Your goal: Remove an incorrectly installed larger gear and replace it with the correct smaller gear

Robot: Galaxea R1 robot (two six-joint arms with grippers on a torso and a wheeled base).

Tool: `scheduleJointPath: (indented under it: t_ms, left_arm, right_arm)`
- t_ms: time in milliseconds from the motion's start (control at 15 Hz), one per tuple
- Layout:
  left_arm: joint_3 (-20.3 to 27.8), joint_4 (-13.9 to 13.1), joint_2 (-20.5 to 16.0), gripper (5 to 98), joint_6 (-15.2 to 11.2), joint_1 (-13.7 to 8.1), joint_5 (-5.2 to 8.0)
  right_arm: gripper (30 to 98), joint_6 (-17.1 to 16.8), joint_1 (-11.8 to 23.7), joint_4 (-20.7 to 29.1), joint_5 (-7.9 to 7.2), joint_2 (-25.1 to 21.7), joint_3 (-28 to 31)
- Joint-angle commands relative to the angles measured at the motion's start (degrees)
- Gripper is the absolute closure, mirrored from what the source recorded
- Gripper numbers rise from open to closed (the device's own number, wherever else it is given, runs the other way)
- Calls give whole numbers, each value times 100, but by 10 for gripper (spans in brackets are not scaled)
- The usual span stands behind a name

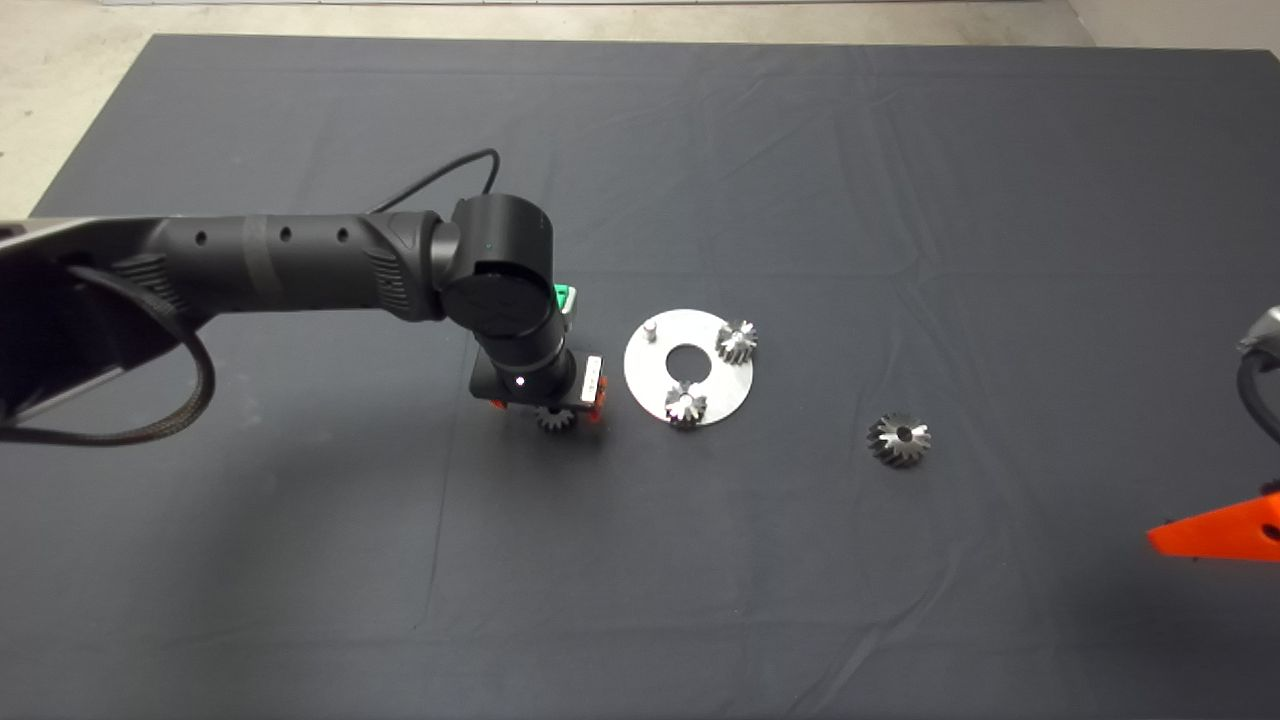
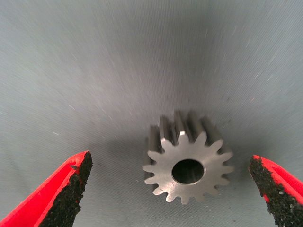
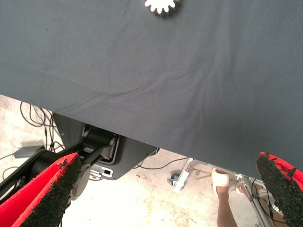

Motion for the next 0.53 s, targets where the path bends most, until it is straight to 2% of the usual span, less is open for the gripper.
scheduleJointPath:
  t_ms: [0, 467]
  left_arm:
    - [37, 57, -11, 191, 48, -40, 85]
    - [38, 48, 15, 287, 22, -41, 77]
  right_arm:
    - [308, 4, 109, 156, 21, 8, 22]
    - [308, -4, 109, 165, 21, 8, 22]
